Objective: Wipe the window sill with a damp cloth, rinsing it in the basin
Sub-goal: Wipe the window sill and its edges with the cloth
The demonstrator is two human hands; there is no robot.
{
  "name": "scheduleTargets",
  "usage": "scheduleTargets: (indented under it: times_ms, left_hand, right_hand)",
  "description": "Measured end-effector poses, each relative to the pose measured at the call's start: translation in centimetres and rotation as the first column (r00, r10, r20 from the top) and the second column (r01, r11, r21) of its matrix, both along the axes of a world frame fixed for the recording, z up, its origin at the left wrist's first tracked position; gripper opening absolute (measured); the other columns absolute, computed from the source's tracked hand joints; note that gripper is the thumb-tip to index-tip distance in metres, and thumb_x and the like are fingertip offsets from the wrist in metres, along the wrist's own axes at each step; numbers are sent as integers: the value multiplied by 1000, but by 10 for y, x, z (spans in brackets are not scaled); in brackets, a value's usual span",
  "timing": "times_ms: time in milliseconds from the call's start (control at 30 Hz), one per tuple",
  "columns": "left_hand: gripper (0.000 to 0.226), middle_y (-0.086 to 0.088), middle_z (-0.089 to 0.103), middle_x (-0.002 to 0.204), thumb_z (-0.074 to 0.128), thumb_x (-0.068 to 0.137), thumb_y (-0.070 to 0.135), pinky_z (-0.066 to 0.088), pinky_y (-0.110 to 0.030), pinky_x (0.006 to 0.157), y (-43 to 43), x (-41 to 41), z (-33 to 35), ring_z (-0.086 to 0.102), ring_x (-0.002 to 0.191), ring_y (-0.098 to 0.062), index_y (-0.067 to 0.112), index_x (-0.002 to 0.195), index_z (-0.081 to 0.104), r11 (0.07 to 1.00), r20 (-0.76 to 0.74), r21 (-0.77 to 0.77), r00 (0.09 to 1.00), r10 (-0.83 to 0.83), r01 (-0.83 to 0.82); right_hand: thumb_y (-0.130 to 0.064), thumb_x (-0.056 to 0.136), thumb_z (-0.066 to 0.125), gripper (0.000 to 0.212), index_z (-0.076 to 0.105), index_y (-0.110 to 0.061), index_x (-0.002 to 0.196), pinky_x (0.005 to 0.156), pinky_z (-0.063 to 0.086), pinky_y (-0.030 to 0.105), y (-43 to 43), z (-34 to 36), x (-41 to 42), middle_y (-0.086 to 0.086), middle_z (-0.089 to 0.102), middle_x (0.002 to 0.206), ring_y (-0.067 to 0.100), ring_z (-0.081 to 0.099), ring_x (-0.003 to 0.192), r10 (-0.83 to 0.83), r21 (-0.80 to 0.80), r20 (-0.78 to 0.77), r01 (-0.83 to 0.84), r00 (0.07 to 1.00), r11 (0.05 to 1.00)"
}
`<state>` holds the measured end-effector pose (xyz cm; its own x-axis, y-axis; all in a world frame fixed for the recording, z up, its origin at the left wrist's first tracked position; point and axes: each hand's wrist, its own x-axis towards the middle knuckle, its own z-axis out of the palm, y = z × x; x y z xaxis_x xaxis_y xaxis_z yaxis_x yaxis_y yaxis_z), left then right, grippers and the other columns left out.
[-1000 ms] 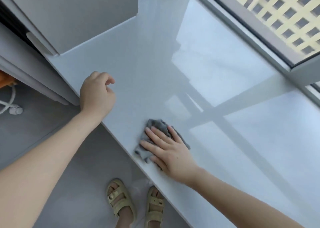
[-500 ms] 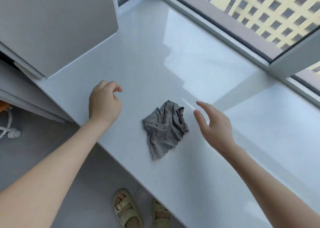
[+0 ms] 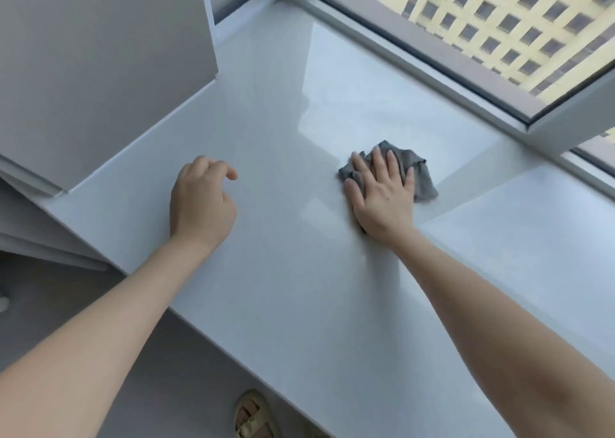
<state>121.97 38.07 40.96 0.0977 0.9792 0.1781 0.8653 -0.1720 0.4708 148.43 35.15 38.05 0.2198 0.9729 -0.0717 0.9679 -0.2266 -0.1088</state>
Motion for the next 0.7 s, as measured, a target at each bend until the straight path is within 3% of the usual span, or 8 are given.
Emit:
scheduleTargets:
  times_ms: [100, 167, 333, 433, 500, 567, 633, 700]
  left_hand:
    - [42, -19, 57, 102, 37, 69, -15, 34, -34, 78, 15, -15, 8, 51, 97, -36, 2, 96, 63, 998, 30, 46, 999, 42, -44]
    - [44, -20, 58, 102, 34, 67, -12, 35, -35, 79, 24, -22, 11, 51, 98, -37, 3, 96, 63, 997, 55, 59, 997, 49, -52]
    - [47, -18, 58, 105, 31, 65, -12, 36, -33, 81, 40, -26, 16, 52, 101, -34, 4, 95, 64, 997, 74, 11, 994, 76, -77]
    - [47, -15, 58, 107, 30, 66, -12, 36, -30, 81, 45, -28, 17, 51, 102, -32, 5, 95, 63, 998, 93, 9, 994, 55, -56]
    - [48, -15, 58, 108, 29, 65, -12, 35, -28, 81, 47, -26, 16, 51, 103, -30, 5, 95, 63, 998, 104, 5, 993, 63, -63]
    - [49, -14, 58, 109, 29, 66, -12, 34, -27, 81, 48, -22, 15, 51, 104, -29, 5, 96, 63, 997, 105, -1, 992, 74, -75]
    - [49, -15, 58, 108, 28, 65, -11, 35, -28, 82, 50, -16, 15, 51, 104, -30, 4, 96, 63, 997, 104, -5, 991, 79, -79]
    - [52, -17, 58, 107, 25, 61, -3, 37, -30, 83, 55, -7, 16, 52, 103, -31, 4, 95, 63, 998, 109, -16, 992, 70, -68]
  right_hand:
    - [-53, 93, 19, 56, 18, -35, 147, 112, -2, 59, 20, 0, -28, 3, 7, 158, 28, -3, 145, -158, -45, -41, 156, 987, 987]
    - [-53, 90, 21, 58, 28, -34, 144, 111, 3, 62, -9, -2, -88, 5, 18, 156, 33, 5, 144, 154, 26, -63, -153, 986, 988]
    - [-48, 97, 28, 47, 31, -38, 143, 115, 5, 55, -114, 14, -107, 0, 22, 155, 29, 9, 145, 844, -13, -116, -850, 524, 526]
    - [-58, 95, 14, 52, 27, -41, 142, 115, 9, 50, -71, 8, -2, -1, 25, 153, 27, 19, 143, 692, 16, 8, -692, 722, 722]
    - [-69, 88, 6, 65, 23, -41, 144, 115, 6, 52, -19, 8, 45, 1, 20, 156, 26, 12, 145, 262, -4, 16, -262, 965, 965]
    - [-70, 84, 14, 70, 17, -39, 146, 113, 0, 58, 29, 9, 34, 2, 8, 158, 29, -1, 145, -132, -30, -14, 131, 991, 991]
    - [-68, 85, 25, 71, 16, -35, 147, 111, -3, 62, 50, 5, -22, 6, 5, 158, 34, -5, 144, -123, -37, -27, 122, 992, 992]
    - [-64, 88, 33, 65, 24, -35, 146, 111, -3, 61, 35, -2, -91, 6, 13, 157, 36, 0, 144, 222, 38, -78, -220, 972, 975]
